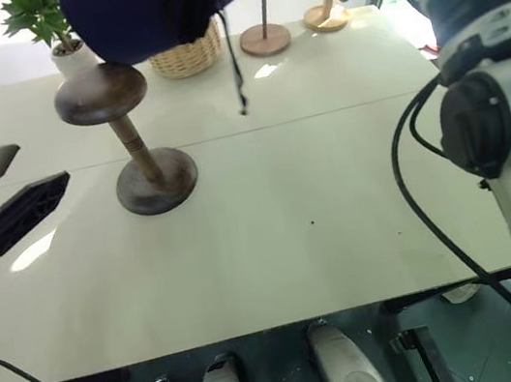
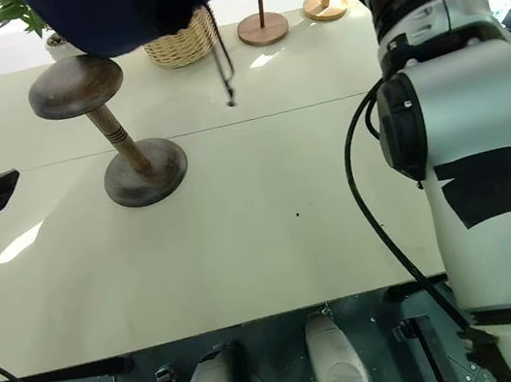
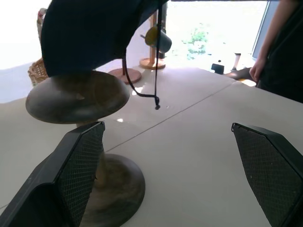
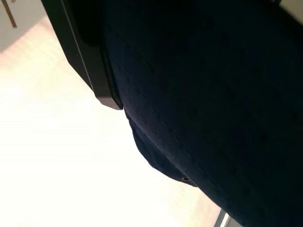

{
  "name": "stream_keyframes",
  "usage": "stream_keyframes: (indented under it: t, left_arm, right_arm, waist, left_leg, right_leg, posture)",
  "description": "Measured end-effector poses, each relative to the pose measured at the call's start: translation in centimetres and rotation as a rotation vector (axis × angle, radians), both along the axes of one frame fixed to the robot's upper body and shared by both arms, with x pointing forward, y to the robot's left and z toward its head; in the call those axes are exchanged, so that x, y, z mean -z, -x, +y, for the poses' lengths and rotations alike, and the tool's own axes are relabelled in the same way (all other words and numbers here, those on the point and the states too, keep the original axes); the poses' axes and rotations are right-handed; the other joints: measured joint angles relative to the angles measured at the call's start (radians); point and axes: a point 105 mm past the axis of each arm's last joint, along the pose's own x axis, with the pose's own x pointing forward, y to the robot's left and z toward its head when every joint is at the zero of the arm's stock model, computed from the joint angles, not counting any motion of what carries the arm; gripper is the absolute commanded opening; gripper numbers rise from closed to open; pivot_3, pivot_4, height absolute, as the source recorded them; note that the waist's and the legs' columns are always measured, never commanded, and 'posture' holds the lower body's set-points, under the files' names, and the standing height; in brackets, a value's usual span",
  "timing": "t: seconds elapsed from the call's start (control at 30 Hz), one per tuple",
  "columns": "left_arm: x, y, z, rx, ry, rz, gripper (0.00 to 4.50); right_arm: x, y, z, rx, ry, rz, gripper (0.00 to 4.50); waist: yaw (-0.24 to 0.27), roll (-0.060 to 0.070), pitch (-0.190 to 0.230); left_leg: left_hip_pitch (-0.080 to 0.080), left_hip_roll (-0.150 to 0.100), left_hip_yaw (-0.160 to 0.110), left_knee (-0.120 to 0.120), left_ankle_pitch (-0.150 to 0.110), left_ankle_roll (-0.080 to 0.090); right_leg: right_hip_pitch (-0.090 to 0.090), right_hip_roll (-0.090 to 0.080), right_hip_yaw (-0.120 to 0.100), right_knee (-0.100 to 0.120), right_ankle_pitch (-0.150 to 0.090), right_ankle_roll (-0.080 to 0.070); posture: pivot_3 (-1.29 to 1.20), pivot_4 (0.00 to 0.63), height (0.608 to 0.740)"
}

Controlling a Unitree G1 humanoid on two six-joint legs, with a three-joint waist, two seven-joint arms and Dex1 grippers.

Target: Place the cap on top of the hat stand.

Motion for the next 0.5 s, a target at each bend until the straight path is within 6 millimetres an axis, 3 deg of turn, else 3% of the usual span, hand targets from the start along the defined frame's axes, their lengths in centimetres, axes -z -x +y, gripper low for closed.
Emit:
stream_keyframes:
  t: [0.23,0.37,0.43,0.5]
  left_arm:
    - [-0.1,0.9,1.7,-0.076,0.057,-0.01,4.5]
    - [-0.6,1.9,3.6,-0.154,0.087,-0.026,4.5]
    - [-0.6,2.3,3.9,-0.17,0.088,-0.024,4.5]
    - [-0.6,2.5,4.1,-0.18,0.088,-0.023,4.5]
  right_arm:
    - [0.4,1.4,5.8,-0.19,-0.03,0.003,0.02]
    - [0.2,3.6,8.9,-0.308,-0.002,-0.067,0.02]
    - [1.1,4.2,9.8,-0.351,0.013,-0.095,0.02]
    - [3.6,4.2,10.6,-0.388,0.026,-0.07,0.02]
  waist:
    - [-0.003,0.0,0.0]
    - [-0.002,-0.001,0.0]
    - [0.002,-0.002,-0.001]
    - [0.004,-0.003,-0.002]
  left_leg:
    - [0.0,0.0,0.0,0.0,0.0,0.0]
    - [0.0,0.0,0.0,-0.001,0.0,0.0]
    - [0.0,0.0,-0.001,-0.001,0.0,0.0]
    - [0.0,0.0,-0.001,0.001,0.0,0.0]
  right_leg:
    - [-0.001,0.0,0.0,0.0,0.001,0.001]
    - [-0.001,0.0,-0.001,0.0,0.0,0.001]
    - [0.0,0.0,-0.001,0.0,0.0,0.001]
    - [0.001,0.0,-0.001,0.0,-0.001,-0.002]
  posture:
    - [0.0,0.15,0.74]
    - [0.0,0.15,0.74]
    - [0.0,0.15,0.74]
    - [0.0,0.15,0.74]
